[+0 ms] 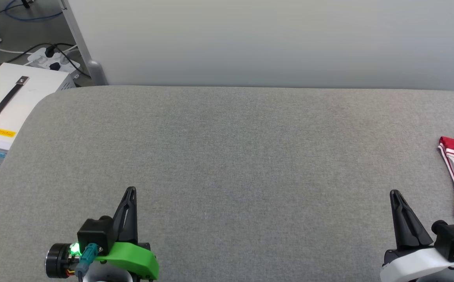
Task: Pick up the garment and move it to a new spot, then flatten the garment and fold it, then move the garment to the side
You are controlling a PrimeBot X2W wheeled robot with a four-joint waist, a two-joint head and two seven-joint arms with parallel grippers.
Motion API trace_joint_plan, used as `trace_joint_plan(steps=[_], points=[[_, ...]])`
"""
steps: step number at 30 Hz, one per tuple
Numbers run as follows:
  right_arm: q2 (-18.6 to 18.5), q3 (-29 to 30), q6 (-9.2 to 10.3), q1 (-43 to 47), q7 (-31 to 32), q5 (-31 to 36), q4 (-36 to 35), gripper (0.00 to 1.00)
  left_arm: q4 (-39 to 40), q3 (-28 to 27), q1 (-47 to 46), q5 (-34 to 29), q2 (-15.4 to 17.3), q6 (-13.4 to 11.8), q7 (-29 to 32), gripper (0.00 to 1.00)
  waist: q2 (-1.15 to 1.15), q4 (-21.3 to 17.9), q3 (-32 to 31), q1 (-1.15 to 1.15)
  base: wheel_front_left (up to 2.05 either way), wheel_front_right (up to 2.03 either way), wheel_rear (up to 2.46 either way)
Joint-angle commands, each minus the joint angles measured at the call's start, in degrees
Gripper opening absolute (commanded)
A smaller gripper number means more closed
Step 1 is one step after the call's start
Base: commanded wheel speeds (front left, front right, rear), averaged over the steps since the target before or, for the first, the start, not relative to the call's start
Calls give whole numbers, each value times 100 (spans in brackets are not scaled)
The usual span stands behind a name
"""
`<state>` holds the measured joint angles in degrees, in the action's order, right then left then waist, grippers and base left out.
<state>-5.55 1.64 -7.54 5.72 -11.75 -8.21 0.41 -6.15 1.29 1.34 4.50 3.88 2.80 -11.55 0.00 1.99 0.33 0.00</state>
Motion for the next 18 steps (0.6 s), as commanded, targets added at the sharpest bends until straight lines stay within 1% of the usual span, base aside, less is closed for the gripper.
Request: trace_joint_plan(steps=[1, 18], points=[[26, -12, 1, -105, 49, 70, -9, 0, 49, -23, -28, -65, -22, -26, 33, 0, 0, -2, 0, 0, 0, 0, 0], [68, -39, 2, -186, 246, 201, -14, 0, 148, -42, -47, -132, -36, -71, 230, 0, 0, -37, -6, 0, 0, 0, 0]])
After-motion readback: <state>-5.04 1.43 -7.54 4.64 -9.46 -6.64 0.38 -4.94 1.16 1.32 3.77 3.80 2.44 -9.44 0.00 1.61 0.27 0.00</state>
